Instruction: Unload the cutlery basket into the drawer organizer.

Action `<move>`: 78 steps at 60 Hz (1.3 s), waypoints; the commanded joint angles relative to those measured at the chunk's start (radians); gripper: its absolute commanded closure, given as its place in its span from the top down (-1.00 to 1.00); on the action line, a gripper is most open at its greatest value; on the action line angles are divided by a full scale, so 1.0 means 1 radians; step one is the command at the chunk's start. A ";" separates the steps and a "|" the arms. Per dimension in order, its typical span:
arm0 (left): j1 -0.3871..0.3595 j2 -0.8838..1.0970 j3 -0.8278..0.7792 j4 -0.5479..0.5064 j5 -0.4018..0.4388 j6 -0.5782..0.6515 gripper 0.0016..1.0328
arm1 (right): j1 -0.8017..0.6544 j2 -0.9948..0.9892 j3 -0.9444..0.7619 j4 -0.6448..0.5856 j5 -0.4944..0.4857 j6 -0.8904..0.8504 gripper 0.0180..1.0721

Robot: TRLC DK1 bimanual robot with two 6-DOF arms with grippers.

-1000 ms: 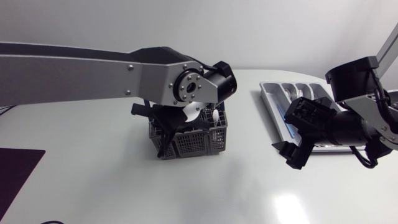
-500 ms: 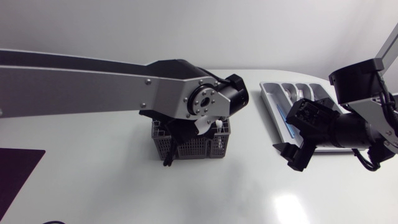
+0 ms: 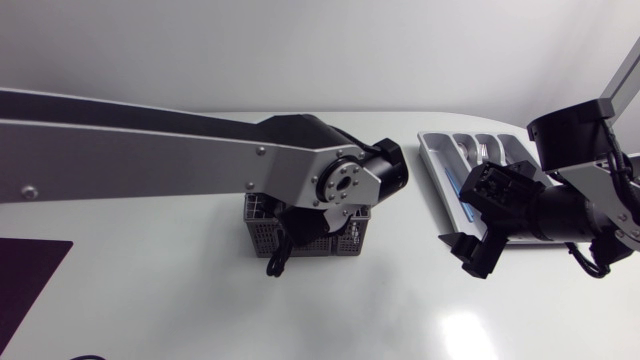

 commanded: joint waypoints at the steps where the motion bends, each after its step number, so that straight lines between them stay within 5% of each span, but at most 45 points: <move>1: -0.020 0.032 -0.004 0.005 0.001 0.000 -0.92 | 0.008 -0.008 -0.028 0.008 0.001 0.008 0.83; 56: -0.063 0.019 0.060 -0.038 -0.027 0.101 -0.90 | 0.008 -0.033 -0.060 0.011 -0.005 0.003 0.83; 68: -0.063 0.010 0.088 -0.059 -0.018 0.052 0.26 | 0.008 -0.042 -0.052 0.005 -0.007 0.005 0.84; 78: -0.060 -0.024 0.103 -0.067 0.005 0.033 0.64 | 0.014 -0.042 -0.040 0.002 -0.007 0.013 0.84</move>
